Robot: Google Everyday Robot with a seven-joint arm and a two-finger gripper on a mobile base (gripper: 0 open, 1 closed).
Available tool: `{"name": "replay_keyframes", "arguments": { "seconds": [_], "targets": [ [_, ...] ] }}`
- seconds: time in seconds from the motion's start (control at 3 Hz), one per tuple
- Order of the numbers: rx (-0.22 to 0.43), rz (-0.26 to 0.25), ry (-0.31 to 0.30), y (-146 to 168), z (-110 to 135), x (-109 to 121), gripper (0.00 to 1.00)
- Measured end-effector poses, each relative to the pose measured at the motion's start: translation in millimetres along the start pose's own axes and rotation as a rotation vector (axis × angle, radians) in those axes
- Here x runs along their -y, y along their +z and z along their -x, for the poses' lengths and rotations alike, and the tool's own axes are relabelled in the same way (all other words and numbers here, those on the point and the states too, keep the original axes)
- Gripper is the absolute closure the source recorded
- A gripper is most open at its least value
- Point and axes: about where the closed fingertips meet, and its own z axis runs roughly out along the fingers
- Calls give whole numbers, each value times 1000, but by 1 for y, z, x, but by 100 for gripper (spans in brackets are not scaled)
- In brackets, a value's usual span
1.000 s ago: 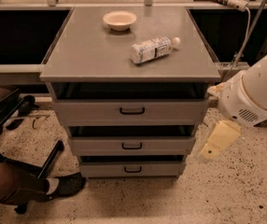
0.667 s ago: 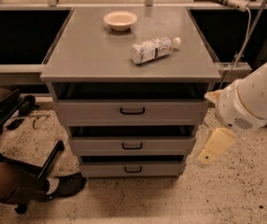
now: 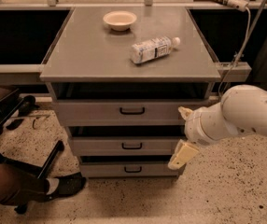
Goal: Open top drawer
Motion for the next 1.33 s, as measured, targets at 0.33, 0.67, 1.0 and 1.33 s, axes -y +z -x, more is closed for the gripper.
{"name": "replay_keyframes", "arguments": {
  "seconds": [0.33,0.67,1.0,1.33],
  "targets": [
    [0,0,0,0,0,0,0],
    [15,-41,-17,16,2,10,0],
    [43,-110,-57,49,9,32,0],
    [55,-141,-81,79,13,52,0]
  ]
}}
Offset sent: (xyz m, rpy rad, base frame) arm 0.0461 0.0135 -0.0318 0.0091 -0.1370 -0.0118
